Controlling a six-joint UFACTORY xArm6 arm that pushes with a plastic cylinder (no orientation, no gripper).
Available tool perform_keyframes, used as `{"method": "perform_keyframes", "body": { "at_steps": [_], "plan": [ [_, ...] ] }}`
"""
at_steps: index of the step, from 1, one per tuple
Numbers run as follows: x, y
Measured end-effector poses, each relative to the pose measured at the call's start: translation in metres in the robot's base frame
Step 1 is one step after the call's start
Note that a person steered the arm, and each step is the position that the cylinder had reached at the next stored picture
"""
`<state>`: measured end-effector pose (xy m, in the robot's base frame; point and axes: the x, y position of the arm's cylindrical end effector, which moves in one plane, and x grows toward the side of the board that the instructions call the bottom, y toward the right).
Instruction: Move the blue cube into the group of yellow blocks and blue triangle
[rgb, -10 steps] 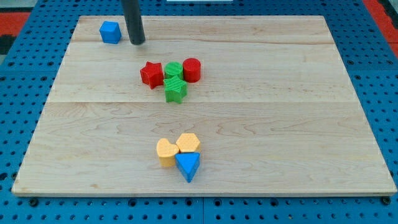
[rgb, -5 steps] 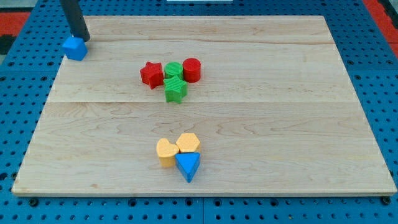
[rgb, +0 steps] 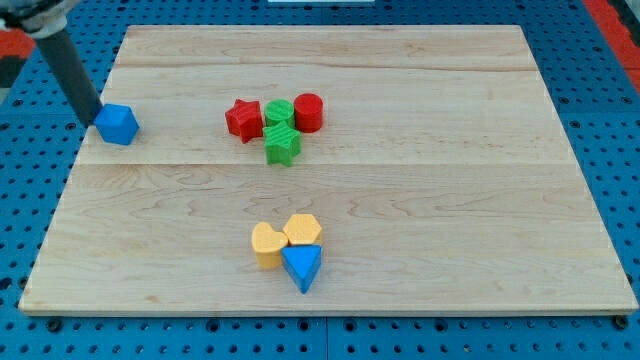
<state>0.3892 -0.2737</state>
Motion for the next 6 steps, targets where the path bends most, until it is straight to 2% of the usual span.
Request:
{"method": "perform_keyframes", "body": {
  "at_steps": [3,4,5,6],
  "plan": [
    [-0.014,0.029],
    [0.019,0.088],
    [0.024,0.119],
    [0.036,0.122]
  ]
}}
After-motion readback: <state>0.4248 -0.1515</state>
